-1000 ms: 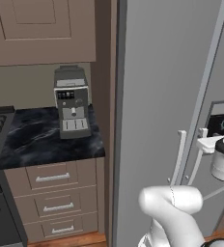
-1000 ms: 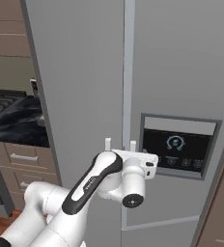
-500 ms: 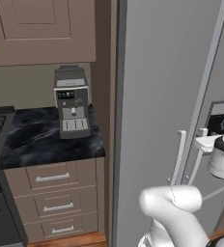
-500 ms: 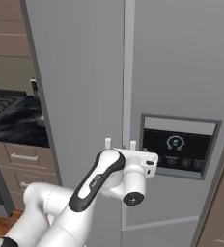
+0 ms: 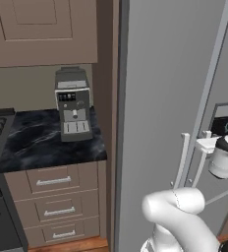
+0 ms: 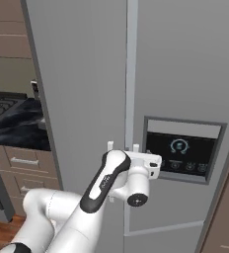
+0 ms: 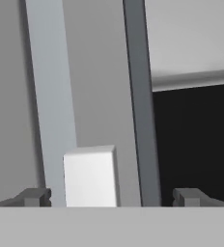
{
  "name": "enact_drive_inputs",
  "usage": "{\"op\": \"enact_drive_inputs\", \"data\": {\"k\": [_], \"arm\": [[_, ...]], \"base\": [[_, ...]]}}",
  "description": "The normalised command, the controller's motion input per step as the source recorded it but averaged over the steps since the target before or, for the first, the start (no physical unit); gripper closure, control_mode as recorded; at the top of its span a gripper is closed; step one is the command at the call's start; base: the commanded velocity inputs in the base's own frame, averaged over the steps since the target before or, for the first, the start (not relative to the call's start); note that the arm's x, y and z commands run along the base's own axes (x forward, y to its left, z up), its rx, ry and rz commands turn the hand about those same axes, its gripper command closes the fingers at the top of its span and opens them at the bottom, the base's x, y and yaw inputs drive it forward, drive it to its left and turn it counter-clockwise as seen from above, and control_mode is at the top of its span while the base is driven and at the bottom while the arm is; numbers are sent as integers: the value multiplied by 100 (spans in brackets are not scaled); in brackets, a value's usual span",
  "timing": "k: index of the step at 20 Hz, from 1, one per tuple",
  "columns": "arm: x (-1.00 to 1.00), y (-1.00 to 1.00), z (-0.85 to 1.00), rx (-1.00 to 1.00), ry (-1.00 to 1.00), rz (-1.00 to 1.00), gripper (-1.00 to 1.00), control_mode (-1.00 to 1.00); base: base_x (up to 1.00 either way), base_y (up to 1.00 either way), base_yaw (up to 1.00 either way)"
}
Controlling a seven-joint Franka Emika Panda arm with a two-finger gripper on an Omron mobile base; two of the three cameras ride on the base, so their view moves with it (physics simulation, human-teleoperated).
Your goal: Open the freezer door, pick up the ice cube tray from the freezer, and place it on the dining counter.
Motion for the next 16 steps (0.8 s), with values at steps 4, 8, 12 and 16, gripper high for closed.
{"op": "enact_drive_inputs", "data": {"k": [4,8,12,16], "arm": [[11,0,-2,0,0,0,100,-100],[0,0,0,0,0,0,100,-100],[0,0,0,0,0,0,100,-100],[0,0,0,0,0,0,100,-100]], "base": [[0,0,0],[0,0,0],[0,0,0],[0,0,0]]}}
